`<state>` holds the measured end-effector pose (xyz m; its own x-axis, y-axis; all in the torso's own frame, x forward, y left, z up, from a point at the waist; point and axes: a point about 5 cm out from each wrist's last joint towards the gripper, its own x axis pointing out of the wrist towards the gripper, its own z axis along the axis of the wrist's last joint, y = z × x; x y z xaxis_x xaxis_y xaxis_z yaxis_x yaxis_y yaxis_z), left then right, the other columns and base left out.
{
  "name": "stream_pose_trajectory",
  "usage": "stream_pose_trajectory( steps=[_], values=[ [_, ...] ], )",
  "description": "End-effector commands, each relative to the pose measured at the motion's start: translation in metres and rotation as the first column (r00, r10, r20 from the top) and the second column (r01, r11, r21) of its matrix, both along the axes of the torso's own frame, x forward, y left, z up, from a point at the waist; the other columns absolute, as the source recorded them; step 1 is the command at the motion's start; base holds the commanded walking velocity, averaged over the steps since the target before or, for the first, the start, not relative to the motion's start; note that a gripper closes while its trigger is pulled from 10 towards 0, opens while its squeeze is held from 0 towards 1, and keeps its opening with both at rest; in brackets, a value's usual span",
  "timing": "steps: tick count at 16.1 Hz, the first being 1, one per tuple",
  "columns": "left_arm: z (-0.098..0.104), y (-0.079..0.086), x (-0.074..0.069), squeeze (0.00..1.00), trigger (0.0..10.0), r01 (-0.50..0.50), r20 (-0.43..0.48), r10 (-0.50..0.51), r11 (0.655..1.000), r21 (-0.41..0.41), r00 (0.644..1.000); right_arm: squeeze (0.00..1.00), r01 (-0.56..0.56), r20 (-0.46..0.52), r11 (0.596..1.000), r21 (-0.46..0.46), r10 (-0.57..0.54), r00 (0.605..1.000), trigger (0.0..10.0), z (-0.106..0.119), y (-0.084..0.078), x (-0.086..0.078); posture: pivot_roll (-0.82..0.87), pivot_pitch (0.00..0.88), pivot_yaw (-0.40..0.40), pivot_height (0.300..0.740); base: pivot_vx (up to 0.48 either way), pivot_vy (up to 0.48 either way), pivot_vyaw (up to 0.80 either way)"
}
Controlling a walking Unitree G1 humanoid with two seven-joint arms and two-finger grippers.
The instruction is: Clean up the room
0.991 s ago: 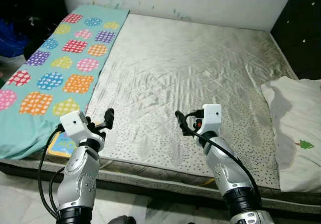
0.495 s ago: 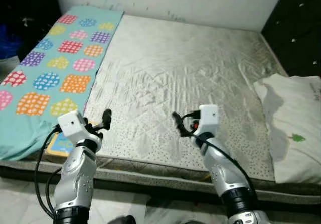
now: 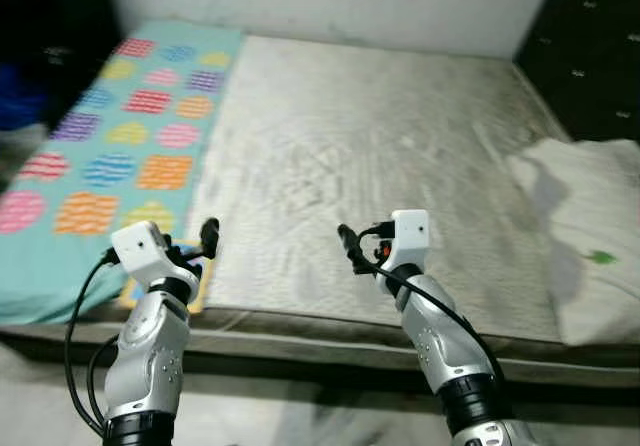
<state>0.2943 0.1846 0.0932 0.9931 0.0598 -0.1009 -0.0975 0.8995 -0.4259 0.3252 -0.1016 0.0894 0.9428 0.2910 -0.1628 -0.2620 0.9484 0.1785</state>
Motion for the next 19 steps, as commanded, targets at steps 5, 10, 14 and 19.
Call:
stream_pose_trajectory(
  steps=[5, 10, 14, 19],
  values=[
    [0.0042, -0.0087, 0.0015, 0.0, 10.0, 0.033, 0.033, -0.032, 0.999, -0.008, 0.999, 0.0, 0.025, -0.003, 1.0, -0.009, -0.025, 1.0, 10.0, 0.0007, -0.0091, 0.002, -0.08, 0.093, -0.039, 0.74, 0.0, 0.0, 0.0],
    [0.0045, -0.0088, 0.002, 0.0, 10.0, 0.037, 0.036, -0.037, 0.999, -0.005, 0.999, 0.0, 0.026, -0.005, 1.0, -0.012, -0.026, 1.0, 10.0, 0.0007, -0.0089, 0.0027, -0.08, 0.093, -0.036, 0.74, 0.358, 0.0, 0.0],
    [0.0042, -0.0088, 0.0021, 0.0, 10.0, 0.036, 0.031, -0.036, 0.999, -0.006, 0.999, 0.0, 0.028, -0.009, 1.0, -0.013, -0.028, 1.0, 10.0, 0.0005, -0.009, 0.003, -0.08, 0.094, -0.036, 0.74, 0.378, 0.0, -0.31],
    [0.0042, -0.0095, 0.0023, 0.0, 10.0, 0.038, 0.033, -0.038, 0.999, -0.012, 0.999, 0.0, 0.027, -0.008, 1.0, -0.012, -0.027, 1.0, 10.0, 0.0005, -0.0093, 0.0031, -0.08, 0.096, -0.038, 0.74, 0.328, 0.0, -0.12]
  ],
)
